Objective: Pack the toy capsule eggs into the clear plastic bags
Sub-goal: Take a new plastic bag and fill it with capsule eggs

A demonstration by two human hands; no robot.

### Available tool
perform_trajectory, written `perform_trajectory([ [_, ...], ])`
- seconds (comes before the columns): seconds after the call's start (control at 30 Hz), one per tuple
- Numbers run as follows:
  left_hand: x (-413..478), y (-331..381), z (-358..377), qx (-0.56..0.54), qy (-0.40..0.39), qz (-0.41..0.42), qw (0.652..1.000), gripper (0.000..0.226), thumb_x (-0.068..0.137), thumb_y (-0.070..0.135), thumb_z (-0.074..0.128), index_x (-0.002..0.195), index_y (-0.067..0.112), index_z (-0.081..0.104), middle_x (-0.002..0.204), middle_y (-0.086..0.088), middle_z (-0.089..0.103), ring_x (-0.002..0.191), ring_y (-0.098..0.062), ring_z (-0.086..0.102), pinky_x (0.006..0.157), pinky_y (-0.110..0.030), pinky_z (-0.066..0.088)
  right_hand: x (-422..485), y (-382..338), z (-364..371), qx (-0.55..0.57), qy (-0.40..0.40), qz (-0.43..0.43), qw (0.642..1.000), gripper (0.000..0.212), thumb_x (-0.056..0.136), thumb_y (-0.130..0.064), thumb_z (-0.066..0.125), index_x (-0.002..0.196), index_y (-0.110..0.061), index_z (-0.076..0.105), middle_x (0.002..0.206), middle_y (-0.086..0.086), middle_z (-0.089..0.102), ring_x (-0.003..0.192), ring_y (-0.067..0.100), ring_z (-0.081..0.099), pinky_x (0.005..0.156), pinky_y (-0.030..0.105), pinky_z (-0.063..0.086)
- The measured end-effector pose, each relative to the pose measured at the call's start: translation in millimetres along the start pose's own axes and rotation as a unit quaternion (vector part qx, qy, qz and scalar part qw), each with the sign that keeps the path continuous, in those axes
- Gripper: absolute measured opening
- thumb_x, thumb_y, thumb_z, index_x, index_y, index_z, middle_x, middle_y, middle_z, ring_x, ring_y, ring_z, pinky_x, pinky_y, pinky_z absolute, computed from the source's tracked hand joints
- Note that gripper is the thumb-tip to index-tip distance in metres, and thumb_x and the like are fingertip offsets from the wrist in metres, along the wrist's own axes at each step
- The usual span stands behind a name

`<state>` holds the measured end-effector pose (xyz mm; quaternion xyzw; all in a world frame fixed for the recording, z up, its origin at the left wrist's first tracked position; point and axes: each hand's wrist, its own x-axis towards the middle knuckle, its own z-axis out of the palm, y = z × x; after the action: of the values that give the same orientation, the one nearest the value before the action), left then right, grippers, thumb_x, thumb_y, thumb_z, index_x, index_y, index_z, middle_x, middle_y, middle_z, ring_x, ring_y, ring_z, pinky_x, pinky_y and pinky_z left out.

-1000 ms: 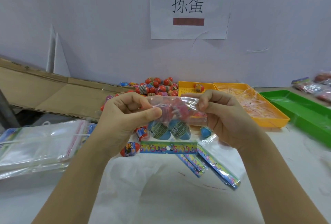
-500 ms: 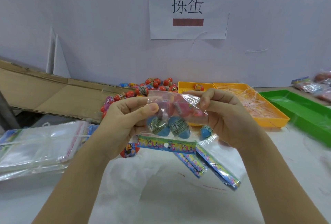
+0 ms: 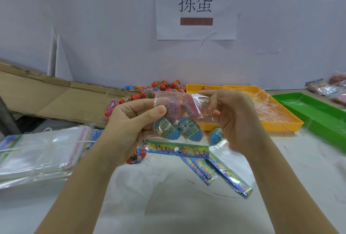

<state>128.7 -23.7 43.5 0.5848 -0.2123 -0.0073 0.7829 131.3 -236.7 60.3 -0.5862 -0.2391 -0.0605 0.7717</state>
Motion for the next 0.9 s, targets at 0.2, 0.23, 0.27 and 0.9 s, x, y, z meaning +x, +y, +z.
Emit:
perform_trajectory([
  [0.2,-1.2,-0.9,2.3,0.087,0.062,0.004,0.994,0.031,0.057,0.038,0.084,0.087,0.031,0.080,0.083,-0.003,0.078,0.070,-0.013,0.073,0.053,-0.021,0.057,-1.5,4.6,4.2,-0.046,0.046,0.017,0.998,0.046,0.058,-0.040,0.078,0.086,-0.017,0.049,0.078,-0.014,0.066,0.067,0.008,0.067,0.053,0.029,0.056],
  [0.23,-1.3,-1.4,3.7,0.093,0.066,0.007,0.993,0.031,0.056,0.039,0.080,0.086,0.031,0.080,0.082,-0.003,0.077,0.069,-0.013,0.073,0.052,-0.020,0.056,-1.6,4.4,5.5,-0.058,0.040,0.042,0.997,0.049,0.058,-0.044,0.077,0.092,-0.020,0.051,0.075,-0.018,0.065,0.066,0.006,0.067,0.052,0.027,0.055],
  [0.27,-1.2,-2.0,4.9,0.097,0.067,0.008,0.993,0.031,0.056,0.040,0.079,0.086,0.032,0.080,0.082,-0.003,0.077,0.069,-0.014,0.073,0.053,-0.020,0.056,-1.7,4.7,6.2,-0.072,0.027,0.064,0.995,0.050,0.059,-0.048,0.075,0.096,-0.023,0.053,0.072,-0.019,0.066,0.066,0.004,0.066,0.052,0.024,0.053],
  [0.9,4.2,-6.5,10.9,-0.052,0.108,-0.058,0.991,0.026,0.079,0.011,0.075,0.059,0.026,0.065,0.058,0.002,0.057,0.037,-0.006,0.047,0.036,-0.018,0.042,-3.4,13.4,9.9,-0.035,-0.069,0.092,0.993,0.057,0.047,-0.037,0.093,0.094,-0.023,0.064,0.088,0.001,0.073,0.084,0.021,0.072,0.067,0.025,0.057],
])
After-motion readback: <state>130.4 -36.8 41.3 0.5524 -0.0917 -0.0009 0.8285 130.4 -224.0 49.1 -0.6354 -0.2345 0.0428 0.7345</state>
